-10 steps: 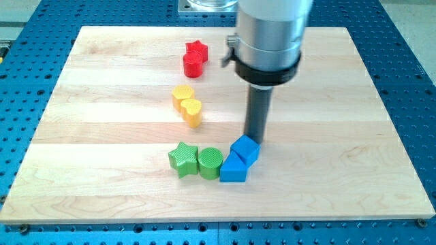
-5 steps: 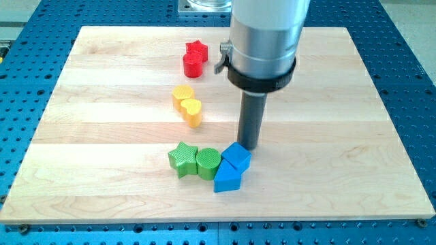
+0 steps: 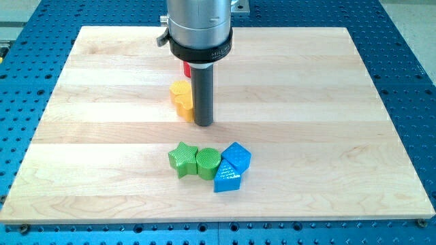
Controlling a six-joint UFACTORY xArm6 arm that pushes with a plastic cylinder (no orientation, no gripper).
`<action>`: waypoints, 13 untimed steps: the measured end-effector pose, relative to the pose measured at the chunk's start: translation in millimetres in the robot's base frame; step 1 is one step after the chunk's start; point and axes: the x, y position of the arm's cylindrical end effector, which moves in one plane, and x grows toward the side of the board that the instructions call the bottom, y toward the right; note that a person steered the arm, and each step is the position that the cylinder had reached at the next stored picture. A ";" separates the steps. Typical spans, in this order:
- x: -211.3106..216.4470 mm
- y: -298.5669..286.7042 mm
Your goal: Separate blue blocks and green blocks from each other
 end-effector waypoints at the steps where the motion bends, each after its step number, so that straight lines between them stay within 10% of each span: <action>1: 17.2 10.4; 4: -26.7 60.4; 9: 163.3 107.3; 11: 128.7 -26.0; 13: 43.5 32.3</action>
